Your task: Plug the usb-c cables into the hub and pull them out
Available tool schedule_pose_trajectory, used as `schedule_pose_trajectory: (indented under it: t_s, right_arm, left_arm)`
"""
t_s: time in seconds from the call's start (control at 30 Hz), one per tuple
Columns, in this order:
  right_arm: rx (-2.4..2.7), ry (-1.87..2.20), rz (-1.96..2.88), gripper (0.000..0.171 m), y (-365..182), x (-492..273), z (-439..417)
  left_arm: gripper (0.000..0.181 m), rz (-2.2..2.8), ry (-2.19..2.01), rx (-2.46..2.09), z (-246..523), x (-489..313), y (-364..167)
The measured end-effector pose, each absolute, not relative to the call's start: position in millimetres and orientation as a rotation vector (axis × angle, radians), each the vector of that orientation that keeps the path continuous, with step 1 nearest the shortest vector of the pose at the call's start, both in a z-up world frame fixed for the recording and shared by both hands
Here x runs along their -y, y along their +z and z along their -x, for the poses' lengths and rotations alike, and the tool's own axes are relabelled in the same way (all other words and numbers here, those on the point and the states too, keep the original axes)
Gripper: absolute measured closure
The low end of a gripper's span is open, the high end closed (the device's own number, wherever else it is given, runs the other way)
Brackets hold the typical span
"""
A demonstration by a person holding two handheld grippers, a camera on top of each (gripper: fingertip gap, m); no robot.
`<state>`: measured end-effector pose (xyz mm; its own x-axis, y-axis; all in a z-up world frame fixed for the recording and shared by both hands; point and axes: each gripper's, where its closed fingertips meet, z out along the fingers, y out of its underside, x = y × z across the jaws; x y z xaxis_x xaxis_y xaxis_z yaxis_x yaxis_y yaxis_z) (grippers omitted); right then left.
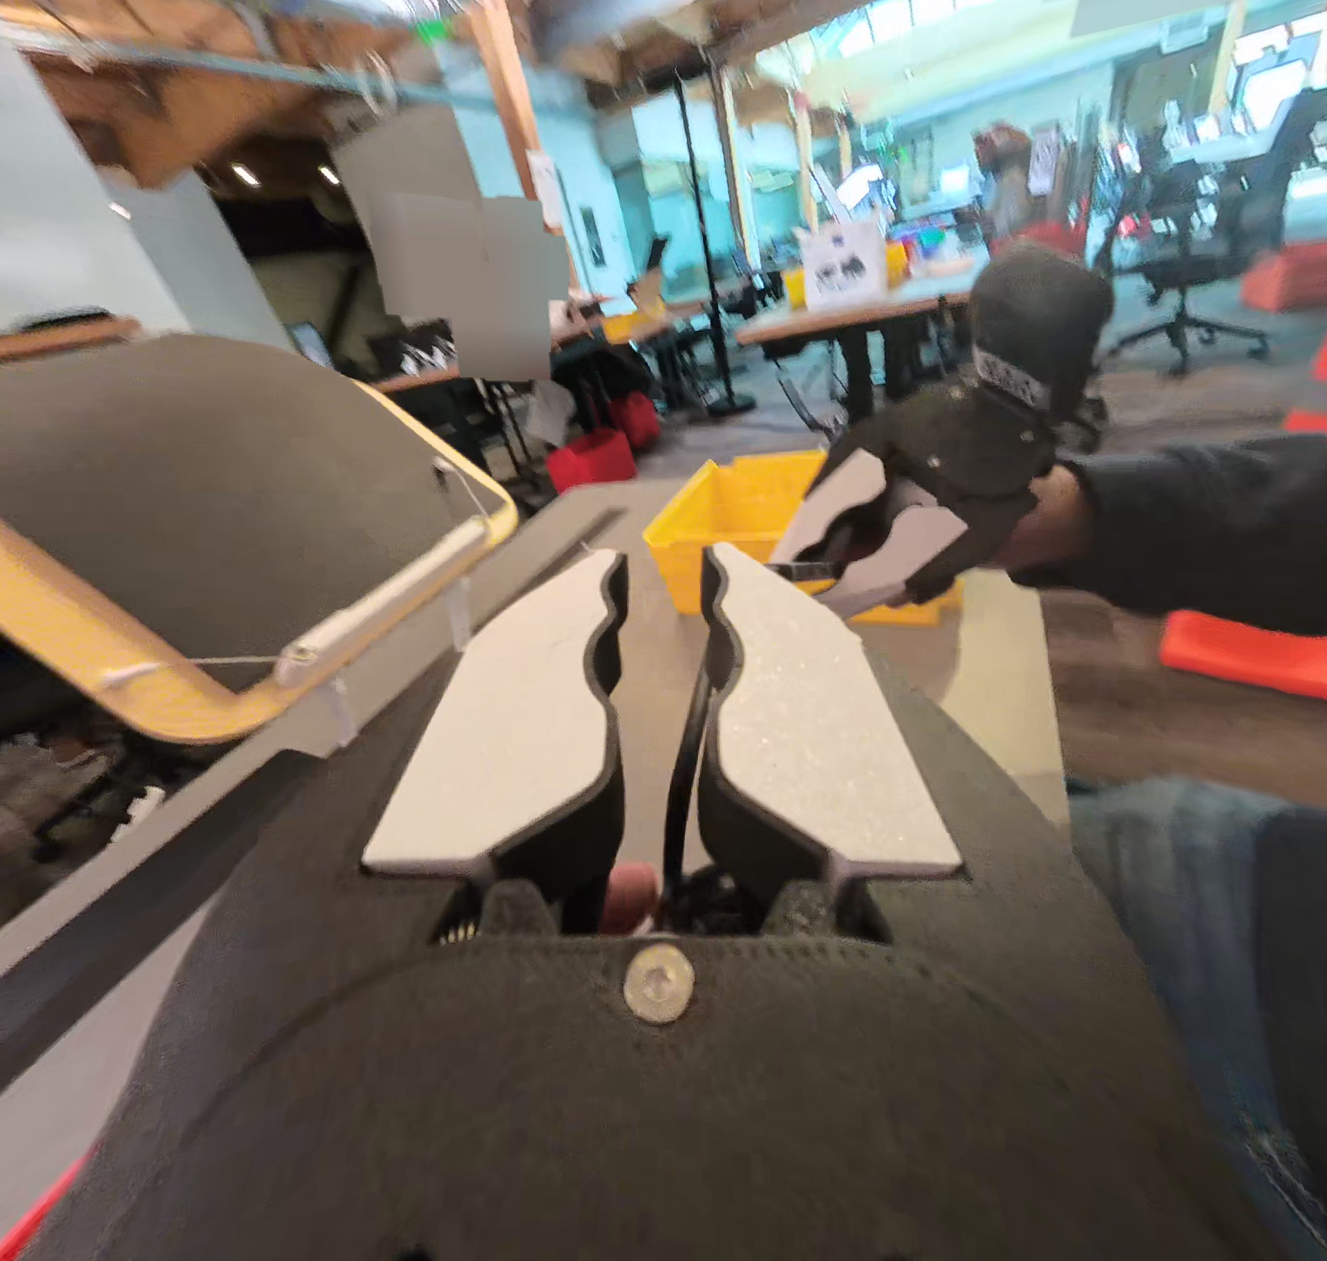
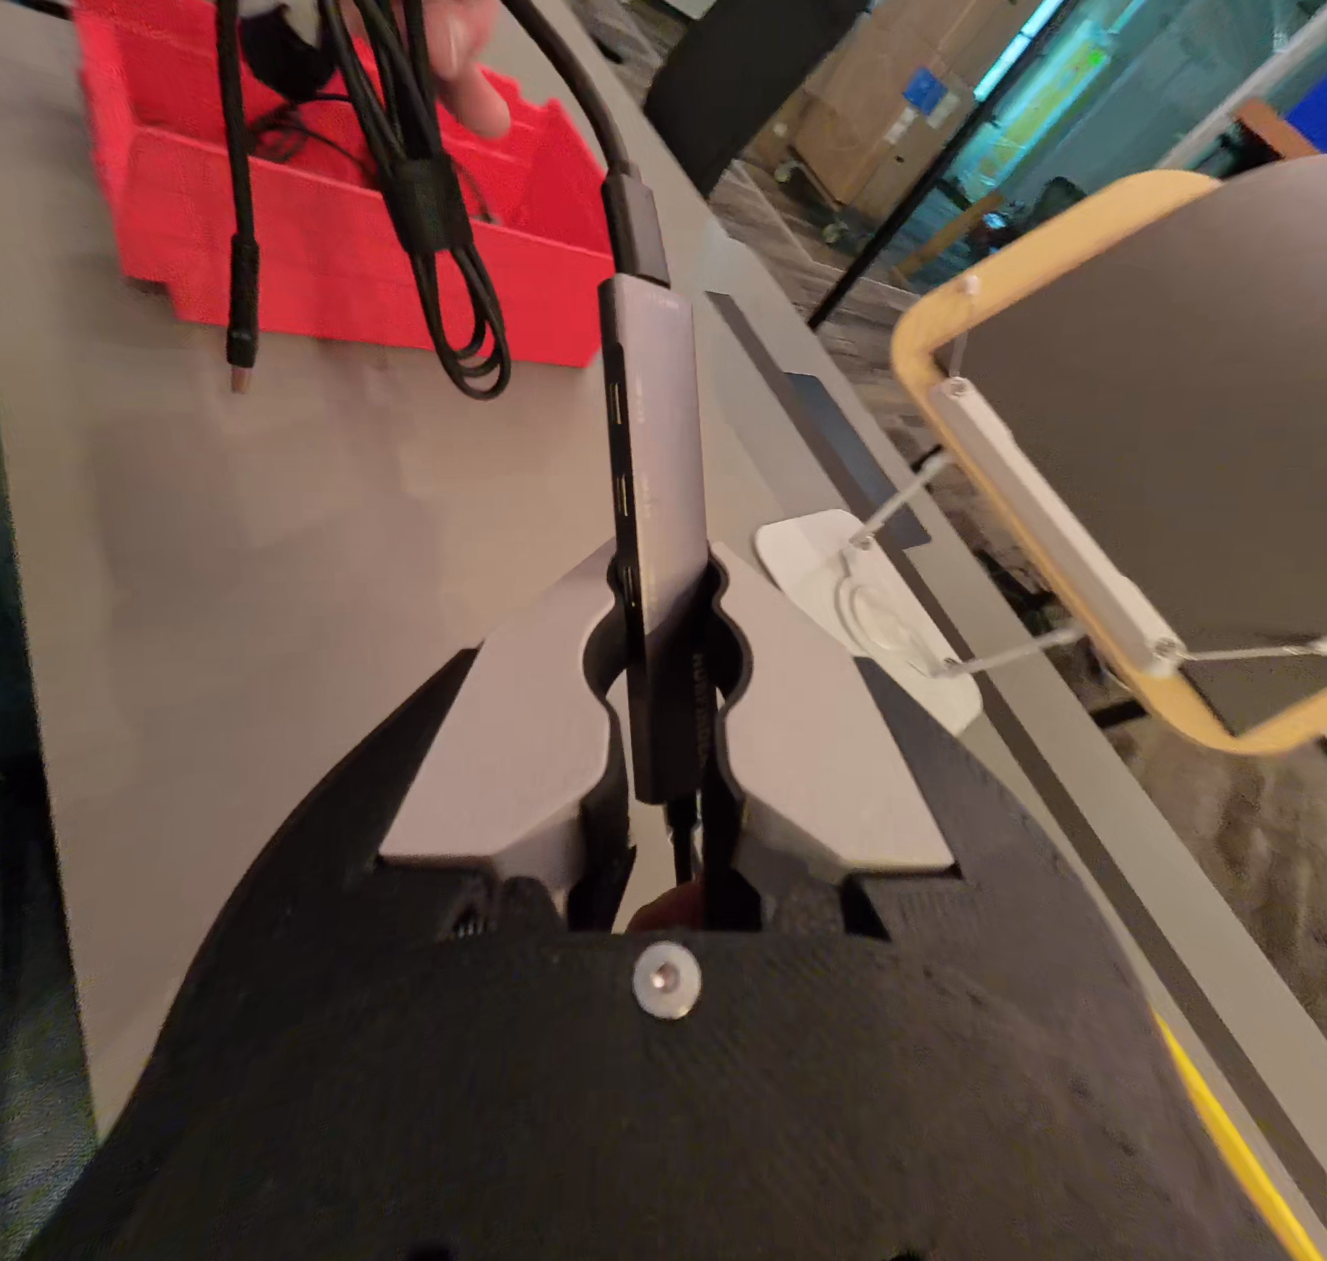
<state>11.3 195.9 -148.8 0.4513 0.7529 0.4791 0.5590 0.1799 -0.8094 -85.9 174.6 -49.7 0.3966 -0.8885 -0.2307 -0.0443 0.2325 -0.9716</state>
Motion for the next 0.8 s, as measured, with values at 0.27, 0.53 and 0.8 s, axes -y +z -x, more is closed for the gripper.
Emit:
schedule_pose_trajectory:
  t_s: [0.27,0.53,0.8]
  right_arm:
    - [0.947,0.069,1.501,0.159,-71,-228,-92]
    - [0.753,-0.14,1.494,0.159,22,-259,-200]
    - [0.805,-0.568,1.623,0.158,46,-267,-308]
  left_arm:
    - [0.171,1.131,-0.57,-0.888,122,-191,-21]
    - [0.173,1.176,-0.458,-0.915,125,-204,-36]
    - [0.174,1.218,-0.437,-0.932,122,-212,-52]
